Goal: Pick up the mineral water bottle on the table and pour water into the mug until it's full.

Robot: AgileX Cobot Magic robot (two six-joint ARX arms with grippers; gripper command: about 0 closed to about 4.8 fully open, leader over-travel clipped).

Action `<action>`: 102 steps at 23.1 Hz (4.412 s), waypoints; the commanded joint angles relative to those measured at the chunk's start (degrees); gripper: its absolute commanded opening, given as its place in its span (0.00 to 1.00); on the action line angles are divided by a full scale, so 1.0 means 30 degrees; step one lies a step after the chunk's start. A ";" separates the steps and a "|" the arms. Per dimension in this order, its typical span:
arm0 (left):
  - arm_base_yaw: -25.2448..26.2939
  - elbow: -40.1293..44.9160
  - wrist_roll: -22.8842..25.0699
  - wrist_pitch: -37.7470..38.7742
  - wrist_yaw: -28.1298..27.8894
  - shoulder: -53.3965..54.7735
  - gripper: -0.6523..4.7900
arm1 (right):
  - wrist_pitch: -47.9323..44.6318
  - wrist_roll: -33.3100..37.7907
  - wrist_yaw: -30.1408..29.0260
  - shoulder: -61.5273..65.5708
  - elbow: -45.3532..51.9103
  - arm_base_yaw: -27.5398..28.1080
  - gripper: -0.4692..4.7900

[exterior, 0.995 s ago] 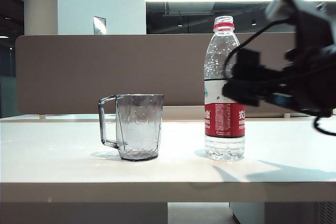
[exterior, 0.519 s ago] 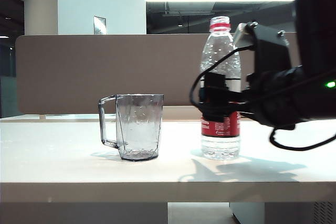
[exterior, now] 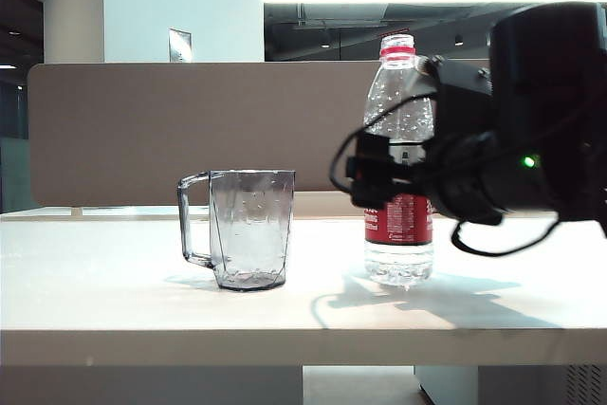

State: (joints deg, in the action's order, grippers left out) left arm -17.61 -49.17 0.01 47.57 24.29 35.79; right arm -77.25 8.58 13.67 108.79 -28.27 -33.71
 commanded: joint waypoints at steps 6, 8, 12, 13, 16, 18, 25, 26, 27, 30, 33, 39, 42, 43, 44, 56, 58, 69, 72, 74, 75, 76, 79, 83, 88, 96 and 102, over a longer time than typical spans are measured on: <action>0.0000 -0.0029 0.0058 -0.0153 0.0058 -0.0022 0.11 | 0.1137 0.0066 -0.0168 -0.0073 -0.1013 -0.0029 0.92; 0.0000 -0.0029 0.0058 -0.0160 0.0051 -0.0022 0.11 | 0.1428 0.0066 -0.0168 -0.0073 -0.1013 -0.0029 0.90; 0.0000 -0.0029 0.0058 -0.0153 0.0051 -0.0022 0.11 | 0.1807 0.0066 -0.0087 -0.0073 -0.1005 -0.0029 0.81; 0.0000 -0.0029 0.0058 -0.0153 0.0058 -0.0022 0.11 | 0.1814 0.0066 -0.0095 -0.0073 -0.1005 -0.0029 0.66; 0.0000 -0.0029 0.0058 -0.0160 0.0058 -0.0022 0.11 | 0.1858 0.0051 -0.0109 -0.0073 -0.1005 -0.0029 0.52; 0.0000 -0.0029 0.0058 -0.0160 0.0058 -0.0022 0.11 | 0.1996 -0.0270 -0.0204 -0.0080 -0.1013 -0.0029 0.45; 0.0000 -0.0029 0.0058 -0.0160 0.0058 -0.0022 0.11 | 0.4131 -0.3869 -0.1530 -0.1224 -0.1013 -0.0029 0.31; 0.0000 -0.0022 0.0058 -0.0153 0.0058 -0.0022 0.11 | 0.4488 -0.4116 -0.1530 -0.1610 -0.1013 -0.0029 0.31; 0.0000 -0.0029 0.0058 -0.0160 0.0058 -0.0022 0.11 | 0.4874 -0.4401 -0.1501 -0.2018 -0.1020 -0.0029 0.31; 0.0000 -0.0029 0.0058 -0.0160 0.0058 -0.0022 0.11 | 0.5909 -0.5748 -0.1472 -0.3446 -0.1027 -0.0029 0.31; 0.0000 -0.0029 0.0058 -0.0153 0.0051 -0.0022 0.11 | 0.7395 -0.7031 -0.1479 -0.4488 -0.1275 -0.0029 0.31; 0.0000 -0.0029 0.0058 -0.0160 0.0058 -0.0022 0.11 | 1.1730 -1.0091 -0.1450 -0.5530 -0.3453 0.0073 0.31; 0.0000 -0.0029 0.0058 -0.0160 0.0051 -0.0022 0.11 | 1.3041 -1.1956 -0.1071 -0.5523 -0.4517 0.0073 0.31; 0.0000 -0.0029 0.0058 -0.0160 0.0058 -0.0022 0.11 | 1.3325 -1.2335 -0.0896 -0.5523 -0.4736 0.0073 0.31; 0.0000 -0.0029 0.0058 -0.0160 0.0058 -0.0022 0.11 | 1.3610 -1.2779 -0.0678 -0.5515 -0.4932 0.0073 0.31; 0.0000 -0.0029 0.0058 -0.0153 0.0058 -0.0022 0.11 | 1.5183 -1.9052 0.1333 -0.5523 -0.6105 0.0058 0.31; 0.0000 -0.0029 0.0058 -0.0153 0.0058 -0.0022 0.11 | 1.5191 -1.9664 0.1545 -0.5523 -0.6105 0.0058 0.31; 0.0000 -0.0029 0.0058 -0.0153 0.0058 -0.0022 0.11 | 1.5256 -2.3671 0.2841 -0.5523 -0.6105 0.0044 0.31; 0.0000 -0.0029 0.0058 -0.0153 0.0058 -0.0022 0.11 | 1.5256 -2.4443 0.3439 -0.5523 -0.6105 0.0044 0.31; 0.0000 -0.0029 0.0058 -0.0153 0.0058 -0.0022 0.11 | 1.5256 -2.5070 0.4131 -0.5523 -0.6105 0.0044 0.31; 0.0000 -0.0029 0.0058 -0.0160 0.0058 -0.0022 0.11 | 1.5256 -2.5543 0.4153 -0.5523 -0.6105 0.0044 0.31; 0.0000 -0.0029 0.0058 -0.0153 0.0058 -0.0022 0.11 | 1.5242 -2.5769 0.4182 -0.5523 -0.6105 0.0044 0.31; 0.0000 -0.0022 0.0058 -0.0153 0.0058 -0.0022 0.11 | 1.5242 -2.6614 0.4466 -0.5523 -0.6105 0.0044 0.31; 0.0000 -0.0029 0.0058 -0.0153 0.0058 -0.0022 0.11 | 1.5234 -2.7532 0.4561 -0.5523 -0.6105 0.0044 0.32; 0.0000 -0.0029 0.0058 -0.0153 0.0058 -0.0022 0.11 | 1.5227 -2.8545 0.4641 -0.5523 -0.6127 0.0044 0.32; 0.0000 -0.0029 0.0058 -0.0153 0.0058 -0.0022 0.11 | 1.4396 -3.0607 0.5377 -0.5523 -0.6142 0.0044 0.32; 0.0000 -0.0029 0.0058 -0.0153 0.0058 -0.0022 0.11 | 1.2932 -3.1642 0.5581 -0.5530 -0.6266 0.0007 0.32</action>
State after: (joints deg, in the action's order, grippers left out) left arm -17.61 -49.15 0.01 47.57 24.27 35.79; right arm -34.98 -86.04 29.85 92.97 -46.19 -33.47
